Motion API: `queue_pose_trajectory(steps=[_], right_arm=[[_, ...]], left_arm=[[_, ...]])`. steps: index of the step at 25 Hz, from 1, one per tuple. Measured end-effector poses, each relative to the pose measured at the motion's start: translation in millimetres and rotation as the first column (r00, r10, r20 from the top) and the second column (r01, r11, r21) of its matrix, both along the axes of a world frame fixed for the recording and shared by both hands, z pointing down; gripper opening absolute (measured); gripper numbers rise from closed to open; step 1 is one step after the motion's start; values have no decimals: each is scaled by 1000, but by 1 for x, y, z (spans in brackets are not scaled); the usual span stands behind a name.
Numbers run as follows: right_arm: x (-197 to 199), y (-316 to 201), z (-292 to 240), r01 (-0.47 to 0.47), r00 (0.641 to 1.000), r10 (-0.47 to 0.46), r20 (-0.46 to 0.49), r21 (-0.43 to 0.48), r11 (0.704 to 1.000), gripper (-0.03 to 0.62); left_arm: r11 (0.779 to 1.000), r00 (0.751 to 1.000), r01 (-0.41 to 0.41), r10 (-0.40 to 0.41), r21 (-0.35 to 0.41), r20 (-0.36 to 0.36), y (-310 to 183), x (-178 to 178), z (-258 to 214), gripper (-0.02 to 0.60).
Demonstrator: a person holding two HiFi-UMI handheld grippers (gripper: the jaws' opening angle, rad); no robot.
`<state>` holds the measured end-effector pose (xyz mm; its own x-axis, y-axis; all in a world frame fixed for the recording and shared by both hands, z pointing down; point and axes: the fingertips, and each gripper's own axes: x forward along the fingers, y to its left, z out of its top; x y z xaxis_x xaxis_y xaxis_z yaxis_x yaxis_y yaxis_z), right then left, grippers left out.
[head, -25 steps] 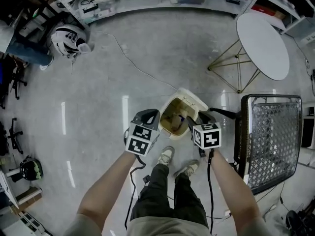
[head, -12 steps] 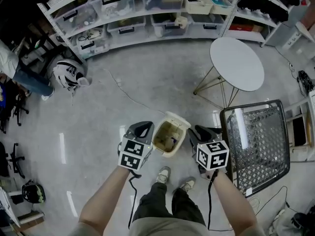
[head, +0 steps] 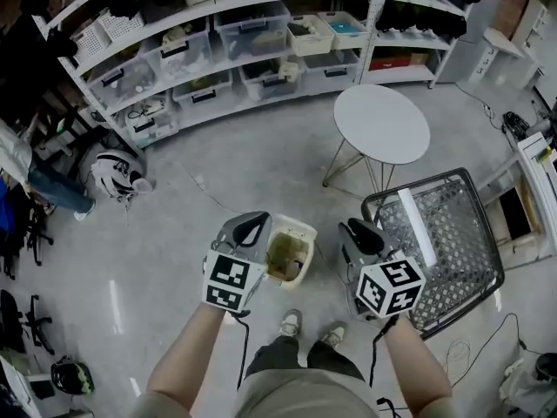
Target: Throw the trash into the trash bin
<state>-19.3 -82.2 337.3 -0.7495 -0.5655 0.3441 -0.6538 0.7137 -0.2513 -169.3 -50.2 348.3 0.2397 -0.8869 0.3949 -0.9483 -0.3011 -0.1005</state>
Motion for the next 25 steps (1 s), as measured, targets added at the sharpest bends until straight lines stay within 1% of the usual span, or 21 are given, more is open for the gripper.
queue_pose_trajectory(steps=[3, 6, 9, 11, 13, 16, 19, 20, 22, 25], right_arm=[[20, 9, -43, -22, 999, 18, 49, 71, 997, 68], [42, 22, -83, -41, 995, 28, 93, 135, 990, 64], [67, 36, -120, -70, 993, 48, 105, 215, 974, 64], [85, 46, -141, -99, 990, 70, 121, 254, 962, 64], [103, 56, -159, -131, 986, 96, 134, 291, 948, 63], [129, 68, -179, -176, 982, 138, 130, 351, 920, 57], [154, 81, -191, -217, 975, 179, 132, 381, 899, 42], [162, 85, -193, -230, 972, 192, 137, 382, 895, 27], [175, 91, -196, -252, 966, 213, 144, 379, 890, 16], [188, 97, -196, -267, 963, 234, 130, 378, 886, 5]], left_arm=[[996, 1000, -2, -1, 92, 26, 2, 18, -43, 2], [984, 999, -13, 5, 177, 46, 7, 35, -82, 2], [969, 999, -46, 41, 243, 26, 13, 59, -116, 2], [960, 998, -50, 56, 276, -11, 17, 75, -134, 2], [950, 997, -59, 71, 306, -30, 20, 88, -150, 2], [936, 993, -98, 114, 337, -28, 27, 110, -164, 2], [925, 986, -145, 164, 351, -26, 38, 135, -170, 2], [921, 983, -163, 183, 354, -24, 41, 144, -170, 2], [914, 975, -202, 222, 352, -17, 48, 161, -170, 2], [912, 967, -232, 253, 340, -19, 53, 178, -169, 2]])
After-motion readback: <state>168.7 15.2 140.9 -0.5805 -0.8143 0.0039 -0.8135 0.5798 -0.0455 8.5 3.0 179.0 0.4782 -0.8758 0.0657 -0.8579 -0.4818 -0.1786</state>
